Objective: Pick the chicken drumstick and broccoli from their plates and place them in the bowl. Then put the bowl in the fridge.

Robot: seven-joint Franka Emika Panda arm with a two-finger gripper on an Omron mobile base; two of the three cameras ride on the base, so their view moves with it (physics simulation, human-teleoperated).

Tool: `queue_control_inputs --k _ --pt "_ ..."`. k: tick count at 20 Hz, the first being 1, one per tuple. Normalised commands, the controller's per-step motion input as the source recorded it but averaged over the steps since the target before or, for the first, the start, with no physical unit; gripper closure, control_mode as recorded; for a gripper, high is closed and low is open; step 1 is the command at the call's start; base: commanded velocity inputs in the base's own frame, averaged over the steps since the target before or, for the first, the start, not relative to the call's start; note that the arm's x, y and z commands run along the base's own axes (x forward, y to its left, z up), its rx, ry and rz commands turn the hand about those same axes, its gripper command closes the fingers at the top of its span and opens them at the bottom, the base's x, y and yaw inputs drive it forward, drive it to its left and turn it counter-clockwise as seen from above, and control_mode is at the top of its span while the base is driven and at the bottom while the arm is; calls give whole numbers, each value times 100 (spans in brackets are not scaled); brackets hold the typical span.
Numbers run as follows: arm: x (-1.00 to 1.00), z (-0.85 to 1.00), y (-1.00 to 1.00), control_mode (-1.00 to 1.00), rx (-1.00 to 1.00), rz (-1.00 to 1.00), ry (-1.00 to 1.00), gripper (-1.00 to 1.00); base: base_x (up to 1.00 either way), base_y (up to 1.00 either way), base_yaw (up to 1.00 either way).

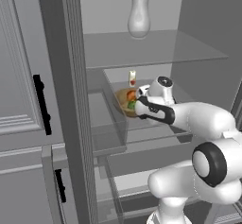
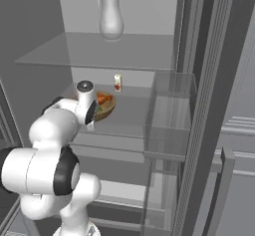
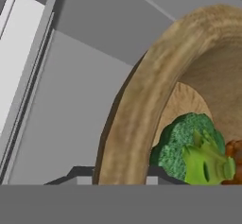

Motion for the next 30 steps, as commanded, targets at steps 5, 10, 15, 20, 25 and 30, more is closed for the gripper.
queue_control_inputs --k 5,10,15,20,25,30 --pt "29 -32 3 -100 0 0 -4 -100 0 0 0" --pt "14 -13 0 -100 0 0 -5 -100 0 0 0" --pt "-12 0 -2 -100 0 0 -19 -100 0 0 0" --pt "-27 11 -9 -100 3 0 -9 -100 0 0 0" --pt "-31 62 -7 -100 5 0 -9 -100 0 0 0" --pt "-57 70 0 -100 1 0 -5 -100 0 0 0"
